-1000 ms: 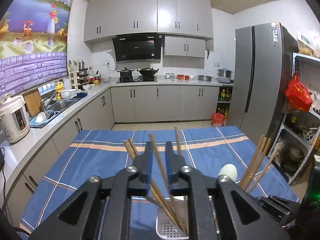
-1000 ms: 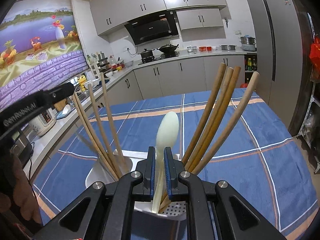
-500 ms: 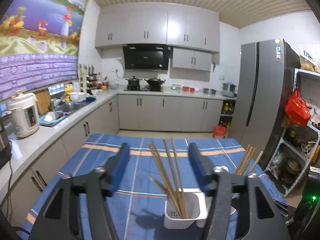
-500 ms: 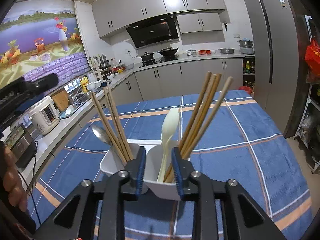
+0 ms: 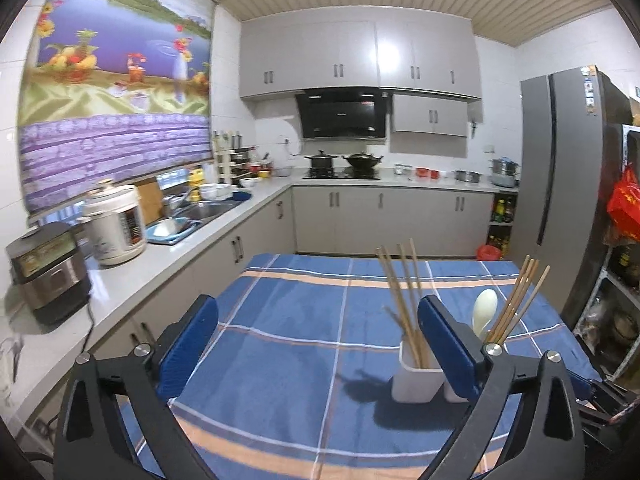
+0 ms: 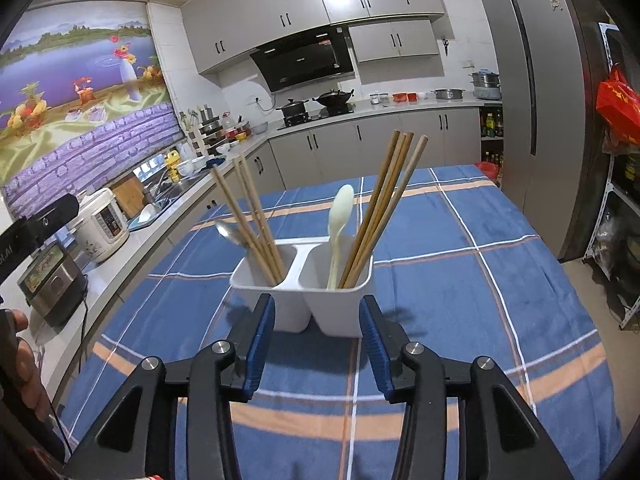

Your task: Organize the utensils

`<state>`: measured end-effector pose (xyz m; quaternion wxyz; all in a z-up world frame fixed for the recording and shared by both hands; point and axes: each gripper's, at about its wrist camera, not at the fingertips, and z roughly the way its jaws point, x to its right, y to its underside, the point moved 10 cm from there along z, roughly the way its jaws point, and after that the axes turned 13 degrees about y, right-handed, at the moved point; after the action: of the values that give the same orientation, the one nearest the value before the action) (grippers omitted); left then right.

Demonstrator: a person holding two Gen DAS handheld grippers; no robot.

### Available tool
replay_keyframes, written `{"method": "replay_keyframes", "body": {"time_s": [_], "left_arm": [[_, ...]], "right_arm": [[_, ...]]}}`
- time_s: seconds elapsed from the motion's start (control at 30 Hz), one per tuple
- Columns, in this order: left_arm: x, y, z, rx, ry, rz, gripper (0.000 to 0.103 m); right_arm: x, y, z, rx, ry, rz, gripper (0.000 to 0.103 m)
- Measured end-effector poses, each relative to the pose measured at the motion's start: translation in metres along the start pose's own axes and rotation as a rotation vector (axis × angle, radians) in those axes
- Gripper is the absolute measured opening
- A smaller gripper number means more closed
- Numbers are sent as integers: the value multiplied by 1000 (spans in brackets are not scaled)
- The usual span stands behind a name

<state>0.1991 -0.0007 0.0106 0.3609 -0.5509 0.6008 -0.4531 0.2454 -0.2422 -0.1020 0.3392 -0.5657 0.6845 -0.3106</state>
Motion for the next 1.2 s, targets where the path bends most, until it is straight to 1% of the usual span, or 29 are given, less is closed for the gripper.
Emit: {"method": "replay_keyframes", "body": {"time_s": [0.03, 0.1, 0.2, 0.33, 0.43, 0.5, 0.6, 0.77, 0.97, 1.2], "left_arm": [[-2, 1, -8, 5, -12, 0, 103], [-4, 1, -21, 10, -44, 9, 103], [1, 7, -39, -2, -59, 31, 103], [6, 14, -57, -11, -41, 13, 103], [9, 22, -71, -23, -14, -35, 103], [12, 29, -78, -52, 14, -75, 103], [21, 41, -80, -110, 57, -104, 103], [36, 57, -83, -168, 69, -92, 103], [49, 70, -84, -211, 88, -79, 103], [49, 80, -84, -253, 89, -79, 103]], "right_arm": [[-1, 2, -4, 1, 0, -7, 51], [-4, 7, -15, 4, -3, -20, 52], [-6, 15, -29, 5, -7, -34, 53], [-4, 23, -46, 7, 3, -44, 56], [0, 30, -59, 9, 15, -46, 56], [4, 33, -66, 9, 27, -46, 58], [9, 37, -74, 9, 44, -43, 60], [21, 43, -86, 8, 72, -29, 61], [26, 47, -91, 2, 93, -20, 62], [25, 48, -93, 10, 98, -30, 66]]}}
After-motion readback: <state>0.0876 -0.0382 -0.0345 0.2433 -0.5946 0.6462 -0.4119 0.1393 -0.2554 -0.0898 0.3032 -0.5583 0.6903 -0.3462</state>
